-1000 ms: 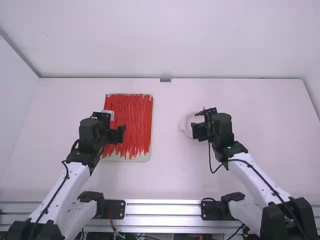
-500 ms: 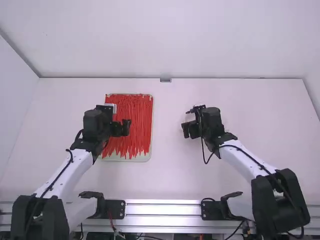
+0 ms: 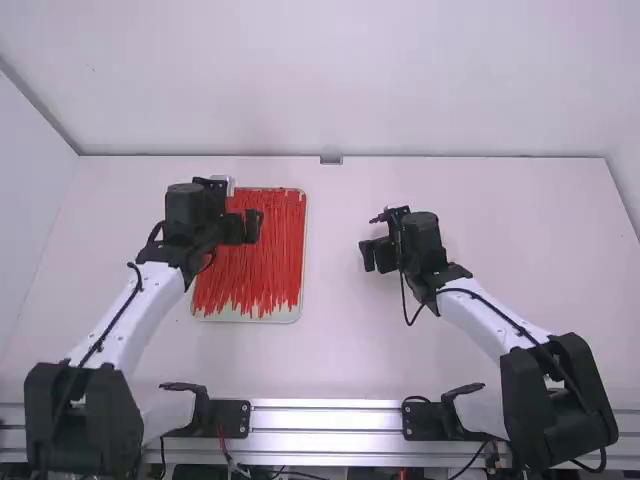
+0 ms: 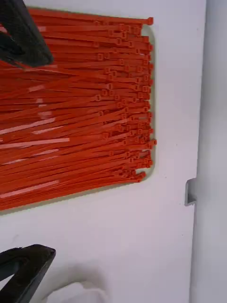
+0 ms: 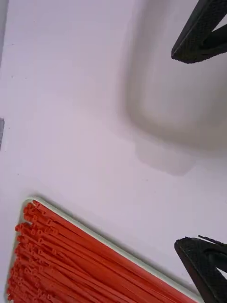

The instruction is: Fasten the cable tie

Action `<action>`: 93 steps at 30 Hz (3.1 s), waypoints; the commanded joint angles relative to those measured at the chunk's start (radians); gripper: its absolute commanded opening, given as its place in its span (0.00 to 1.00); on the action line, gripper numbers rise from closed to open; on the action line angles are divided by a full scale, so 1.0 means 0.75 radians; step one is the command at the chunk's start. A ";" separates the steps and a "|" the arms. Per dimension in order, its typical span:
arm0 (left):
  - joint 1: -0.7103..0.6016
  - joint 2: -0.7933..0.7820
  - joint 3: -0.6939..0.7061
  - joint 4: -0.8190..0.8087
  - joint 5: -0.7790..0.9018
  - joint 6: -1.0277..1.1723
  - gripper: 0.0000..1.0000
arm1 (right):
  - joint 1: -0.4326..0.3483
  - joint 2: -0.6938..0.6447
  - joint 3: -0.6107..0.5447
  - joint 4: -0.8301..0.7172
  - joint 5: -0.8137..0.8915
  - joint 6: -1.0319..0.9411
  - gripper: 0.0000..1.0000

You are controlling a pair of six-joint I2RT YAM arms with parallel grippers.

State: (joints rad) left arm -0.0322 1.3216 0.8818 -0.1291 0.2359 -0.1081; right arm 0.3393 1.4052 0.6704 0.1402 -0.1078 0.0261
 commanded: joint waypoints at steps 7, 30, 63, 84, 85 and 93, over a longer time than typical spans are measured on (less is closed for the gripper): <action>-0.010 0.472 0.363 -0.110 0.002 0.071 0.89 | -0.047 0.009 0.049 0.019 0.005 0.011 0.98; -0.070 0.786 0.493 -0.020 -0.107 0.039 0.49 | 0.011 0.009 0.049 0.009 -0.006 0.041 0.98; -0.088 0.839 0.357 0.222 -0.099 0.039 0.37 | 0.010 -0.183 0.049 0.042 -0.255 0.085 0.98; -0.089 0.929 0.326 0.313 -0.126 0.010 0.31 | 0.010 -0.183 0.049 0.017 -0.250 0.076 0.98; -0.090 0.934 0.321 0.326 -0.127 0.010 0.32 | 0.010 -0.183 0.049 0.017 -0.250 0.075 0.98; -0.114 0.941 0.323 0.314 -0.144 0.063 0.40 | 0.010 -0.183 0.049 0.017 -0.250 0.076 0.98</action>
State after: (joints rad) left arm -0.0986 2.0083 1.1320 0.1059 0.1440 -0.0784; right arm 0.3466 1.2842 0.6739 0.1539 -0.2924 0.0788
